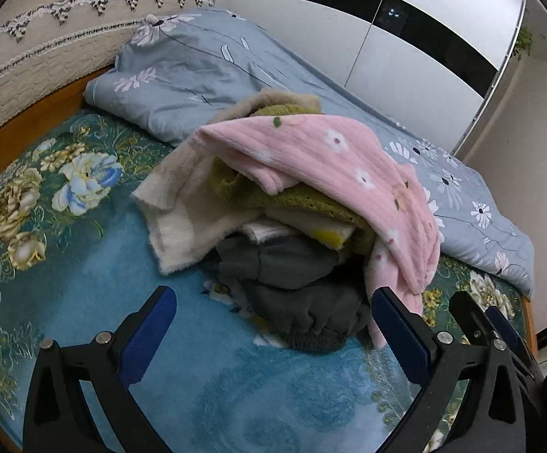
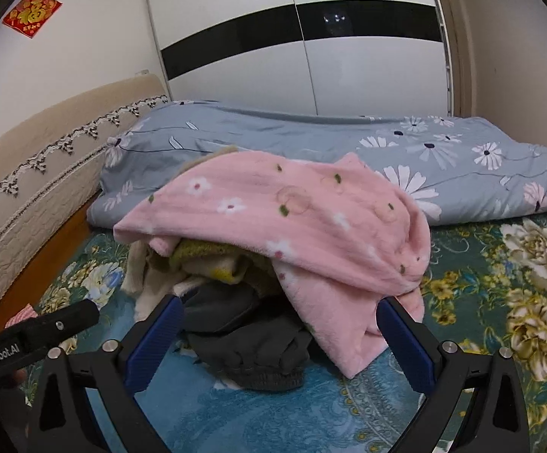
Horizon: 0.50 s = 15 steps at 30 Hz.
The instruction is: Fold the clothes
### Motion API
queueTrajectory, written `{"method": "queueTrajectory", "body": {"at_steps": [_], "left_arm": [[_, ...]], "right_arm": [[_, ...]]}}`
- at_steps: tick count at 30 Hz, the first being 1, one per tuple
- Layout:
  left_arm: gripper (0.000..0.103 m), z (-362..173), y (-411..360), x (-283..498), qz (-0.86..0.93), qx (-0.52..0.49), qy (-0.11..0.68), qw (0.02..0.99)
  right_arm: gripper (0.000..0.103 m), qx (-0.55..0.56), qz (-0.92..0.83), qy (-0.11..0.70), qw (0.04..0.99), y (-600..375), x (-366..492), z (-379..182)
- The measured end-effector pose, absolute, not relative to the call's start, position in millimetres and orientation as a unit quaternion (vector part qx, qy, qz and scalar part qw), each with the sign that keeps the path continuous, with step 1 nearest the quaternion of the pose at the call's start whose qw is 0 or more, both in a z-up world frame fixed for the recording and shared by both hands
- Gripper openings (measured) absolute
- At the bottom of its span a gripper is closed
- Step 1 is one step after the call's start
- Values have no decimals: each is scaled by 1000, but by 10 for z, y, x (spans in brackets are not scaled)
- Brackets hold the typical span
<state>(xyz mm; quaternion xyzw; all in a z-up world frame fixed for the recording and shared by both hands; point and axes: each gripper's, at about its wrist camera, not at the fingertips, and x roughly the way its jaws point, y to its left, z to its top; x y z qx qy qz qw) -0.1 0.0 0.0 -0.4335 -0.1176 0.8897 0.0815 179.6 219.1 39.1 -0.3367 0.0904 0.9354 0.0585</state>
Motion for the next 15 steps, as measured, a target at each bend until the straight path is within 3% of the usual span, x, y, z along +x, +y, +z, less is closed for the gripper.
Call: {"method": "queueTrajectory", "body": {"at_steps": [9, 15], "left_arm": [[103, -196, 168, -187, 897, -425, -50, 113], [103, -325, 229, -248, 896, -417, -46, 145]], "right_arm": [[103, -331, 935, 102, 71, 2166, 1706, 220], [103, -347, 930, 95, 77, 2239, 1561, 94]]}}
